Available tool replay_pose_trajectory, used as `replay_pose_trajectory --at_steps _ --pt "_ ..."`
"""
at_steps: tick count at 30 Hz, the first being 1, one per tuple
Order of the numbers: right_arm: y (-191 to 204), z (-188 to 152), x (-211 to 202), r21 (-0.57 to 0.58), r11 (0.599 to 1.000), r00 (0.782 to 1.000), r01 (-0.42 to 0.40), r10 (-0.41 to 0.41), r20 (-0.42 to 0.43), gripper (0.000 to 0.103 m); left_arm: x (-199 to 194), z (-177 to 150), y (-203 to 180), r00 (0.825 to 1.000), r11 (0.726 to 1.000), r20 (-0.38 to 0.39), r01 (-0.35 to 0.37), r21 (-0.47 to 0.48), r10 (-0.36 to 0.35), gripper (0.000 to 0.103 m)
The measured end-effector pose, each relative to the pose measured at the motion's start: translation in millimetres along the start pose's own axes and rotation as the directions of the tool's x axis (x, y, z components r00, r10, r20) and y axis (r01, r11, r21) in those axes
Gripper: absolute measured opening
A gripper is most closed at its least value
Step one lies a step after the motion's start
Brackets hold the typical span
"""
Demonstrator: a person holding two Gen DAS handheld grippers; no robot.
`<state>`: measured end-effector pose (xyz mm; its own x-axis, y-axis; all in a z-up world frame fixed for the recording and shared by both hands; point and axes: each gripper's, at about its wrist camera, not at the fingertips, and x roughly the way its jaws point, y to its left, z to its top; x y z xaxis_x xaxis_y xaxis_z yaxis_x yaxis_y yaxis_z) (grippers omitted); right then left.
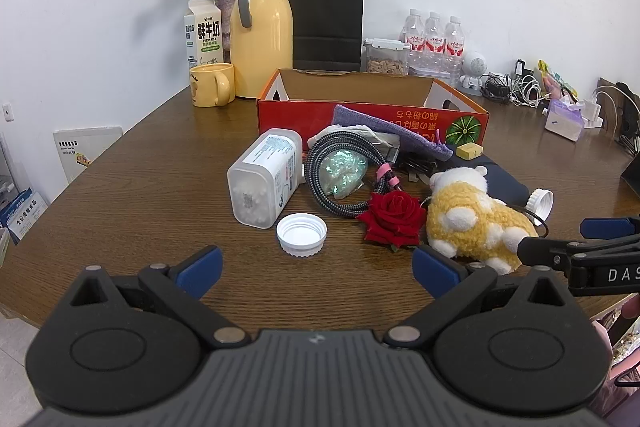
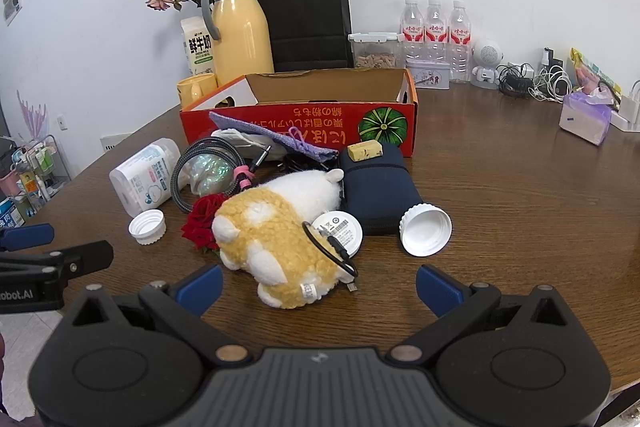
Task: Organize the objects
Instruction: 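Grasp the white bottle cap with the left gripper while the right gripper grasps the white cap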
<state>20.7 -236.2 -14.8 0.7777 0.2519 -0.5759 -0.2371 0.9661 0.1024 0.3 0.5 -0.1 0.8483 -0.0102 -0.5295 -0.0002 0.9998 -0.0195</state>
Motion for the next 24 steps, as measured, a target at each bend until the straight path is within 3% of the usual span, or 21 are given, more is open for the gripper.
replay_pose_trajectory --at_steps 10,19,24 --pt "-6 0 2 0.006 1.000 1.000 0.009 -0.009 0.005 0.103 0 -1 -4 1.000 1.000 -0.008 -0.004 0.002 0.004 0.103" --pt "-29 6 8 0.013 1.000 0.999 0.024 -0.025 0.037 0.103 22 7 -3 1.000 1.000 -0.024 -0.002 0.002 0.002 0.103" --pt "-49 10 17 0.018 0.999 0.998 0.035 -0.036 0.057 0.103 43 12 -1 0.998 0.999 -0.046 -0.038 -0.019 0.037 0.103"
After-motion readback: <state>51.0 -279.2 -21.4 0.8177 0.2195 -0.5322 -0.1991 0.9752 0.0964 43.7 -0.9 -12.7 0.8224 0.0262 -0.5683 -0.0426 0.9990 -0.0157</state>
